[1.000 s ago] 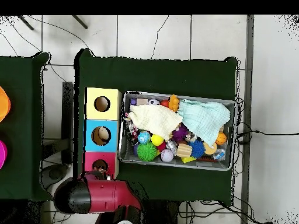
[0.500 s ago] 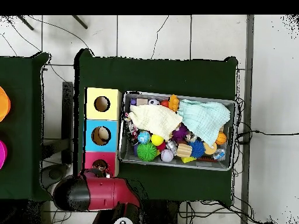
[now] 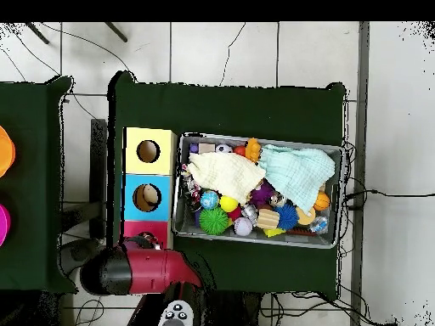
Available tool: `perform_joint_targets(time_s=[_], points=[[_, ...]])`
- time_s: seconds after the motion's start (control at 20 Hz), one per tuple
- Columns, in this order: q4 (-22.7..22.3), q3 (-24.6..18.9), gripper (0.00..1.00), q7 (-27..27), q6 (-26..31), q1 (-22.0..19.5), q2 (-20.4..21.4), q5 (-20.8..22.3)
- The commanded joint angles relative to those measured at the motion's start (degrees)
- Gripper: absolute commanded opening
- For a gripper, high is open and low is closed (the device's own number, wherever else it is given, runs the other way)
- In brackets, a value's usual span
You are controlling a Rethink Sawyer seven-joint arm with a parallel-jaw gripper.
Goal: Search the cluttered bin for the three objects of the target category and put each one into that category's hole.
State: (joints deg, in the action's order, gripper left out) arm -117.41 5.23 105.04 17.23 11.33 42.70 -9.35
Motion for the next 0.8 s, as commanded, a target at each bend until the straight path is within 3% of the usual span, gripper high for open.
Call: perform_joint_targets(time_s=[0.05,0.8], points=[[6.31,-1.75,0.0,12.7,-5.45,0.84,-4.29,-3.3],[4.74,-3.1,0.0,11.86,-5.74,-0.46,-3.91,-3.63]])
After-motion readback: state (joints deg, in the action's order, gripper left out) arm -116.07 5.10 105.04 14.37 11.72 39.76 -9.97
